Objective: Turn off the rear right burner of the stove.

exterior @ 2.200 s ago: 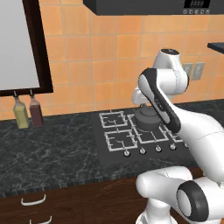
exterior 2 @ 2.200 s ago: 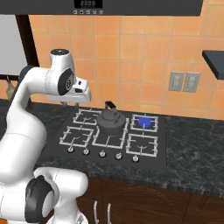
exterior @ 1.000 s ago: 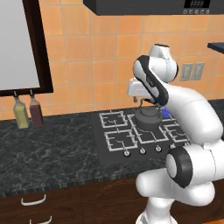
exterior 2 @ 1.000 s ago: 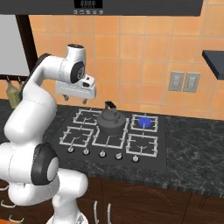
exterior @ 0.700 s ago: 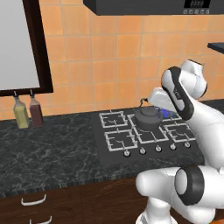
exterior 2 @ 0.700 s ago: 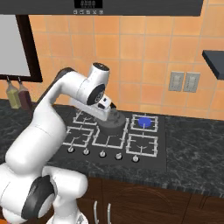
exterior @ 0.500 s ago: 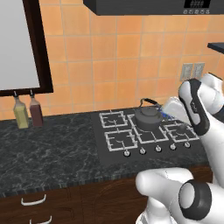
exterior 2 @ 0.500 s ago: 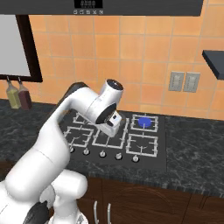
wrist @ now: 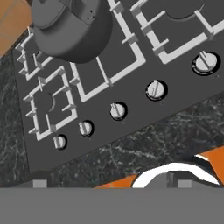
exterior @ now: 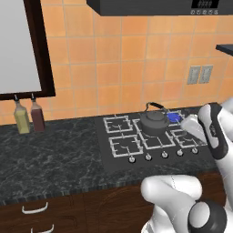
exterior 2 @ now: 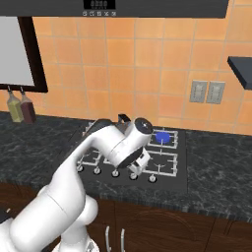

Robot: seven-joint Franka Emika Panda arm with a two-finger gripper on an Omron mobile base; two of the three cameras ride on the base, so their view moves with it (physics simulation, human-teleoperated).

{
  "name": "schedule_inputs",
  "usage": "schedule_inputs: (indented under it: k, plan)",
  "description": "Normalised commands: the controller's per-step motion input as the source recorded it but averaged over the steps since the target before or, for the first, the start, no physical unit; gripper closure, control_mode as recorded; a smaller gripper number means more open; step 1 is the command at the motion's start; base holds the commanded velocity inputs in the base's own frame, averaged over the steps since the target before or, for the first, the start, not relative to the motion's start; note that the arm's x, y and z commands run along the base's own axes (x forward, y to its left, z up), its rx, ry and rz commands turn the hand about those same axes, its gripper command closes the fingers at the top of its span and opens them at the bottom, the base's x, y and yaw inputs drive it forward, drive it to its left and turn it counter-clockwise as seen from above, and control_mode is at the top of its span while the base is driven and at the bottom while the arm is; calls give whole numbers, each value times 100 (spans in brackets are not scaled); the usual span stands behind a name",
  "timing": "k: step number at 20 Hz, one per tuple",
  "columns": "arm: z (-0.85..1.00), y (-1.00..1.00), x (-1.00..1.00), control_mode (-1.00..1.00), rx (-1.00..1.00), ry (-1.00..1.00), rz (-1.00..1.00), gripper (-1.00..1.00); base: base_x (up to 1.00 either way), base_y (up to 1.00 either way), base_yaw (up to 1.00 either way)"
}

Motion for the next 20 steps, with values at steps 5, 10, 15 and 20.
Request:
schedule_inputs:
  k: [5,10,15,20]
  plan:
    - [-42,-5,55,-100,0,19,0,-100,0,0,0]
    - [-36,-22,52,-100,0,36,0,-100,0,0,0]
    - [-50,-61,18,-100,0,16,0,-100,0,0,0]
    - [-29,-2,34,-100,0,15,-1,-100,0,0,0]
